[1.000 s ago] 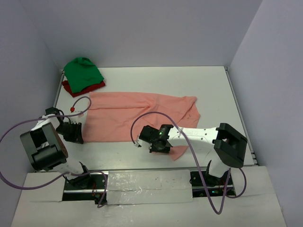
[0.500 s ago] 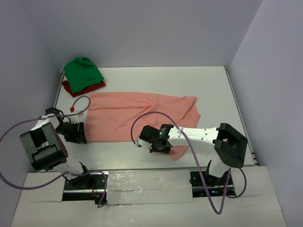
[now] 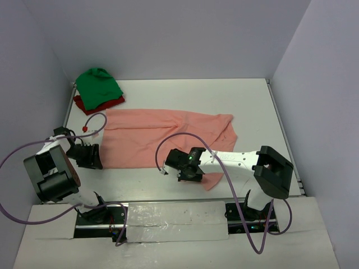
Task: Fold and stack the t-shirts
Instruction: Grap the side of the flattened tshirt closest away from the robot with both arms
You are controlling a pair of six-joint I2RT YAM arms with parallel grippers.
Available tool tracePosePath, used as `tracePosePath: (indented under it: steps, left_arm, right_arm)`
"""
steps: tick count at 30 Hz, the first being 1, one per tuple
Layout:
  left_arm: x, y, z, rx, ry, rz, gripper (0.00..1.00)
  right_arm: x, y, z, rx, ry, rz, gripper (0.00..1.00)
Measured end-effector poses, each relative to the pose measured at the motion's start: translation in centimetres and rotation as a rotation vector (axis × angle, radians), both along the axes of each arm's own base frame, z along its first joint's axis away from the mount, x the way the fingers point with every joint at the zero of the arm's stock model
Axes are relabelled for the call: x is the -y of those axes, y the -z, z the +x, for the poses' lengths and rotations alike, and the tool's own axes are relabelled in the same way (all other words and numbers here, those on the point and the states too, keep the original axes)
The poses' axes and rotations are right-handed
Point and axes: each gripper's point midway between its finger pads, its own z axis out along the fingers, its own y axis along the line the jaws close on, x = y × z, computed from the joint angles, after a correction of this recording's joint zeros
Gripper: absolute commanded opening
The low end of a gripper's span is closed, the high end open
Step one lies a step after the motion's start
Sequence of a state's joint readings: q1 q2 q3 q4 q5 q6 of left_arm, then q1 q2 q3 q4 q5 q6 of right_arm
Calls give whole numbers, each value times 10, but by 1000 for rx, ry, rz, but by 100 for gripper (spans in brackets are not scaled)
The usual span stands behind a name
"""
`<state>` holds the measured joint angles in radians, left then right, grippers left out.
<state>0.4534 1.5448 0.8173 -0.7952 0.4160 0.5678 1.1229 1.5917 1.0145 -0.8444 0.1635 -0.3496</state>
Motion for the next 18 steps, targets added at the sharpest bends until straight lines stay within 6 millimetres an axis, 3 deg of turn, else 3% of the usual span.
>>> tracePosePath:
  steps: [4,7,9,18]
  left_arm:
    - [-4,0,6,28,-8,22,47]
    - [-8,1,10,41,-8,41,33]
    - [-10,2,12,46,-9,47,29]
    - [-10,4,16,61,-11,47,20]
  right_arm:
    - [1,0,0,-2,0,-3,0]
    - [1,0,0,-2,0,-4,0]
    - [1,0,0,-2,0,-5,0]
    - [1,0,-1,-2,0,-6,0]
